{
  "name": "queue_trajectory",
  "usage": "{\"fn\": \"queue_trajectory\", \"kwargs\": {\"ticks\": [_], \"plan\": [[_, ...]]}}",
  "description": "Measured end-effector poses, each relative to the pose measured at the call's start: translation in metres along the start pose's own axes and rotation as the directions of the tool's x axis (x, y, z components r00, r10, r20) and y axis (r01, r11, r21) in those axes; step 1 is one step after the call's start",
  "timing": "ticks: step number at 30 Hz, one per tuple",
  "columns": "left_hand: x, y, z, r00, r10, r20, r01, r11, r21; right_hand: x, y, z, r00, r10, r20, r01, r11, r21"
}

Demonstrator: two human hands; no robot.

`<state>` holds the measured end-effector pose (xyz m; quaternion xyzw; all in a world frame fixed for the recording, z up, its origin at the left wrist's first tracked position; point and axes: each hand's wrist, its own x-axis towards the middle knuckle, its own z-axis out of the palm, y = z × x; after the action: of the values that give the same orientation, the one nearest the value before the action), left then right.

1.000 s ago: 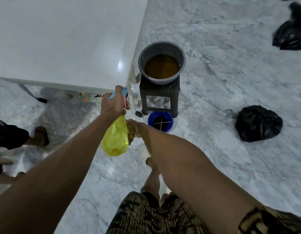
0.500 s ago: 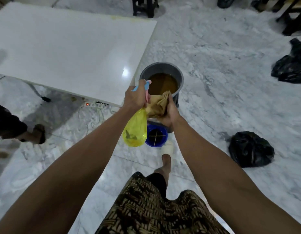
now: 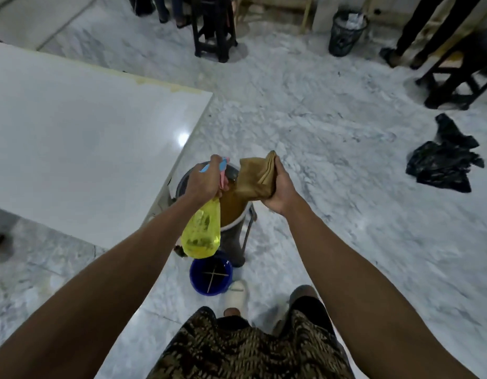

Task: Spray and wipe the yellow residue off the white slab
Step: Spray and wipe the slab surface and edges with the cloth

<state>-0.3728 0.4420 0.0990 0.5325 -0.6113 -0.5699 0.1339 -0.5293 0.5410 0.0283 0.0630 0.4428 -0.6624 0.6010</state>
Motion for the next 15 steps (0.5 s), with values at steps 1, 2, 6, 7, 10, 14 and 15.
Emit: {"fn": "queue_trajectory", "kwargs": {"ticks": [1,2,6,7,10,14,15], "plan": [[0.011,0.013,0.012,1.000,-0.007,-0.013,0.007,1.000,-0.008,0.008,-0.023,-0.004,1.000,-0.006,0.009,0.006,1.000,-0.009],[0.023,0.024,0.023,0.999,-0.016,-0.034,0.015,0.999,-0.030,0.018,-0.047,-0.009,0.999,-0.005,0.037,0.007,0.999,-0.041],[0.078,0.079,0.064,0.990,0.008,-0.142,-0.027,0.990,-0.135,0.068,-0.149,-0.013,0.992,0.012,0.127,0.015,0.978,-0.210],[0.091,0.096,0.073,0.984,0.014,-0.180,-0.043,0.986,-0.160,0.081,-0.176,-0.009,0.986,0.024,0.165,0.019,0.967,-0.254],[0.120,0.140,0.097,0.954,0.006,-0.299,-0.077,0.971,-0.226,0.109,-0.244,0.014,0.960,0.091,0.263,0.013,0.930,-0.367],[0.141,0.183,0.120,0.932,-0.025,-0.363,-0.081,0.958,-0.274,0.133,-0.301,0.041,0.923,0.184,0.339,-0.007,0.886,-0.463],[0.147,0.193,0.124,0.924,-0.025,-0.381,-0.091,0.955,-0.283,0.142,-0.313,0.048,0.919,0.200,0.339,-0.014,0.876,-0.481]]}}
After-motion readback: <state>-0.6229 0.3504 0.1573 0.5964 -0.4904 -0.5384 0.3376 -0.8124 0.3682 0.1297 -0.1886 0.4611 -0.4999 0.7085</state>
